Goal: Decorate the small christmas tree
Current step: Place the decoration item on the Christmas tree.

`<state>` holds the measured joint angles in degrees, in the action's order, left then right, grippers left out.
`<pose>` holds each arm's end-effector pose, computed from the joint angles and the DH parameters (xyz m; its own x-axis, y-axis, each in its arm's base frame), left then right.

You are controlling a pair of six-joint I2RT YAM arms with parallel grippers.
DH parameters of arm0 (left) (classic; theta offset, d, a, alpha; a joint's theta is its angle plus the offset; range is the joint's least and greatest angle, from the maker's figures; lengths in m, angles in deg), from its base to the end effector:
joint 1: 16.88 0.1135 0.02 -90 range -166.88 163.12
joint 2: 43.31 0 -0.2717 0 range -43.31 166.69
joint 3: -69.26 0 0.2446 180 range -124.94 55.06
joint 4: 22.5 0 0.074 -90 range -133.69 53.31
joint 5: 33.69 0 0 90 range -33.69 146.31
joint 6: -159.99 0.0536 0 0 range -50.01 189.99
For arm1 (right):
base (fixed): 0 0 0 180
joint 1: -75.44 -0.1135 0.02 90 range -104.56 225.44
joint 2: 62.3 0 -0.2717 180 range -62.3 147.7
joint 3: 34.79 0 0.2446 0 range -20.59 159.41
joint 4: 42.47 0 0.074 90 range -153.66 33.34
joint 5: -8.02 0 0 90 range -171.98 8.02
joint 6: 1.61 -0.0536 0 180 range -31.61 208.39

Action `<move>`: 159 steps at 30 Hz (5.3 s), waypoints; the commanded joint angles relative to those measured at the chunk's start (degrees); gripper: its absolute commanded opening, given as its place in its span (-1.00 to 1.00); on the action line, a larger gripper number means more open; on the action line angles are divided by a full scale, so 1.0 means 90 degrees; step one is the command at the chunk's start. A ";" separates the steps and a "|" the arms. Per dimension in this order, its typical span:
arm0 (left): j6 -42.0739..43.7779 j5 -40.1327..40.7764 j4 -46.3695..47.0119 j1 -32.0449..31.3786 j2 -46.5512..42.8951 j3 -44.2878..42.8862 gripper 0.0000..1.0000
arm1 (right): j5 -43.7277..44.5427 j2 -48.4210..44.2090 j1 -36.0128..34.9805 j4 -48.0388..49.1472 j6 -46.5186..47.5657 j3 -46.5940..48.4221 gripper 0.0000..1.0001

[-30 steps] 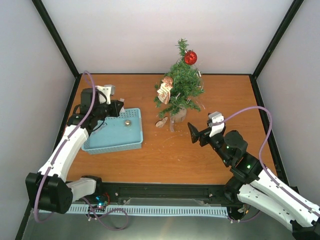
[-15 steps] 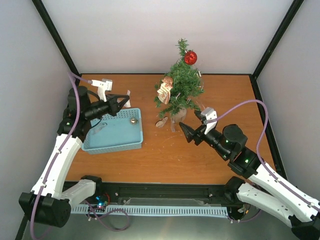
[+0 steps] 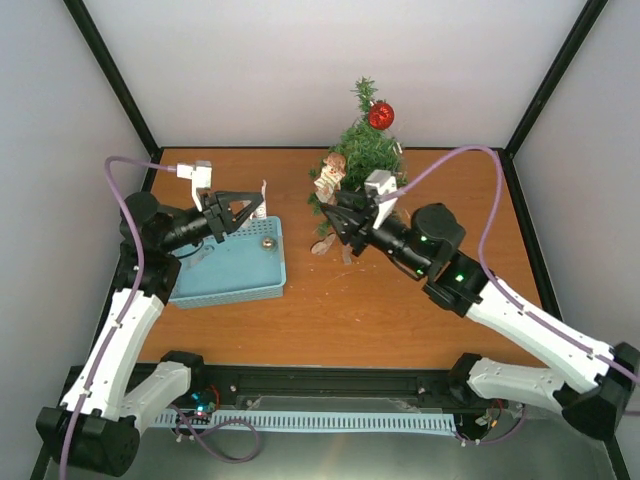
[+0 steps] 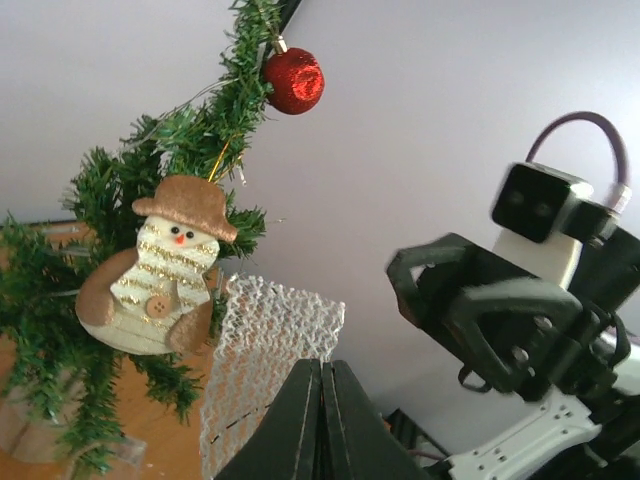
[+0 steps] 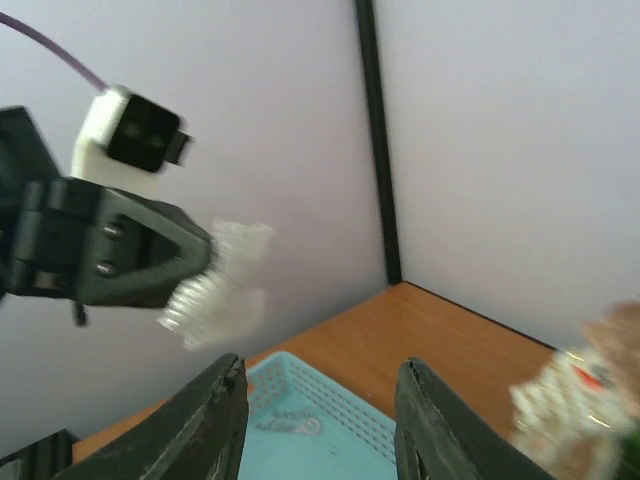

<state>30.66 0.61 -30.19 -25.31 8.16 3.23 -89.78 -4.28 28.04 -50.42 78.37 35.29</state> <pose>0.1824 -0.0718 0.4000 -0.4750 -0.2907 -0.8306 0.7664 0.3271 -0.5528 0.1585 0.1831 0.4042 -0.0951 0.1513 -0.9839 -0.8168 0.5531 0.1640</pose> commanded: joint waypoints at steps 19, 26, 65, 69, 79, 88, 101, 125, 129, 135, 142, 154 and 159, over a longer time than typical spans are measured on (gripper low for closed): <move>-0.1799 0.0563 0.0976 -0.0123 -0.0232 0.0263 -0.99 | 0.0956 0.2270 -0.1641 0.0680 0.0987 0.1710 0.10; -0.1856 0.0545 0.0971 -0.0147 -0.0242 0.0264 -0.99 | 0.1491 0.2492 -0.1794 0.0510 0.1125 0.1904 -0.06; 0.1136 -0.0791 0.0012 -0.0469 0.0153 -0.0058 0.56 | -0.0139 -0.0700 -0.0484 -0.1406 0.3078 0.0654 -0.94; 0.2863 -0.0950 -0.1139 -0.0784 0.0294 -0.0689 0.43 | -0.0849 -0.0448 -0.0486 -0.2712 0.3315 0.1227 -0.94; 0.4386 -0.1572 -0.2321 -0.0822 0.0311 -0.1388 0.30 | -0.2368 0.0185 -0.0486 -0.4040 0.3371 0.1989 -0.94; 0.4483 -0.2759 -0.2822 -0.0888 0.0818 -0.1768 0.19 | -0.2637 0.0646 -0.0486 -0.3802 0.3234 0.2255 -0.94; 0.4602 -0.3196 -0.2991 -0.0977 0.1110 -0.1594 0.29 | -0.2740 0.1346 -0.0486 -0.4223 0.3235 0.2815 -0.94; 0.4980 -0.2522 -0.3231 -0.1008 0.1347 -0.1495 -0.99 | -0.2283 0.1474 -0.0486 -0.4001 0.3012 0.2840 -0.92; 0.3899 -0.1951 -0.2142 -0.1014 0.1121 -0.1184 -0.99 | -0.0777 0.1110 -0.0486 -0.2947 0.2049 0.2290 -0.57; 0.1418 -0.0687 0.0418 -0.1008 0.0883 -0.0623 -0.99 | 0.0289 -0.0255 -0.0486 0.0361 0.0118 -0.0041 -0.06; -0.1682 0.0616 0.3924 -0.1008 0.0480 0.0752 -0.99 | 0.0209 -0.0486 -0.0486 0.2675 -0.0941 -0.1275 0.08; -0.2203 0.1124 0.4869 -0.1012 0.0339 0.1204 -0.99 | -0.0453 0.0338 -0.0486 0.3166 -0.1507 -0.1067 0.17; -0.2402 0.1113 0.5086 -0.1017 0.0400 0.1243 -0.99 | -0.0832 0.0582 -0.0483 0.3292 -0.1628 -0.0943 0.04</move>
<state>11.60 9.63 10.46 -34.16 11.87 14.44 -94.37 -0.15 23.48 -24.37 65.74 24.80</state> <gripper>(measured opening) 0.009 0.545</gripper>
